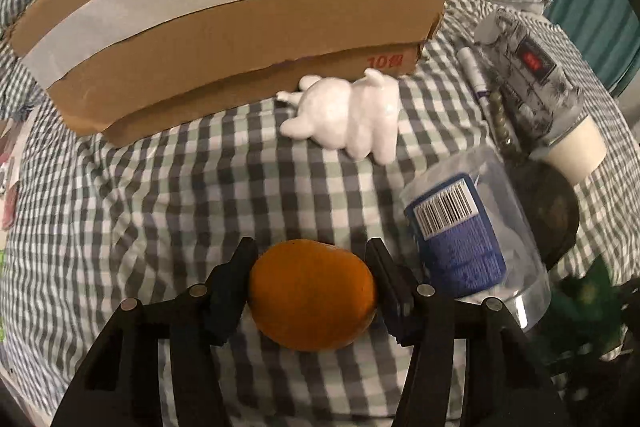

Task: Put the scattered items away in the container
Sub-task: 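Grasp the orange with the left gripper while the right grasps the green packet, then drop the orange and green packet into the cardboard box with both grippers, then grasp the clear cotton-swab cup with the left gripper while the right grasps the tape roll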

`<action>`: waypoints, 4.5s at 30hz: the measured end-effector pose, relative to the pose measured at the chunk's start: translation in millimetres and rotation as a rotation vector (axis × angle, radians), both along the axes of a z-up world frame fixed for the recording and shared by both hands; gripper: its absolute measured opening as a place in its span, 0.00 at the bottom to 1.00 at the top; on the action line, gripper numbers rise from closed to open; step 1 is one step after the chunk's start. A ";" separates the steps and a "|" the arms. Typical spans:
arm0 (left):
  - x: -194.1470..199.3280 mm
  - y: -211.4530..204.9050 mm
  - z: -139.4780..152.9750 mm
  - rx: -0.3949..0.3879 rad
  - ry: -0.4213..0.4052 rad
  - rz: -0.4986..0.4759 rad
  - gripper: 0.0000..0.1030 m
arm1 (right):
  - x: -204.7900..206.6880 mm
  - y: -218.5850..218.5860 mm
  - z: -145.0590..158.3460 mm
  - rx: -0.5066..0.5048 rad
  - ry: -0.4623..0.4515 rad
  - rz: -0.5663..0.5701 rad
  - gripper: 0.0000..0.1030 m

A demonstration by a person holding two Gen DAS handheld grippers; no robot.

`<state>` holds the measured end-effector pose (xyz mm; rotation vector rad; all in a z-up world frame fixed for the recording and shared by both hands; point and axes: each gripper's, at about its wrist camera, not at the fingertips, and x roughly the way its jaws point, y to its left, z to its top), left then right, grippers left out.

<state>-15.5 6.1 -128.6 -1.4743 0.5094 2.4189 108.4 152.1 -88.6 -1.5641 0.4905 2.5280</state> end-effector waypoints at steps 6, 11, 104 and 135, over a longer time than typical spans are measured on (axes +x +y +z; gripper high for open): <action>8.9 -18.3 21.5 0.021 0.021 0.031 0.56 | 5.9 3.5 40.3 -0.005 0.083 -0.038 0.31; 13.0 -19.7 64.0 0.050 0.099 0.044 0.56 | -4.1 1.0 75.3 0.001 0.164 -0.050 0.31; 65.6 16.6 67.3 0.076 0.063 0.126 1.00 | 76.0 83.7 86.9 -0.035 0.266 -0.308 0.90; -11.4 41.1 -20.4 0.224 -0.135 0.173 0.95 | -84.8 105.9 -40.6 -0.218 0.104 -0.114 0.81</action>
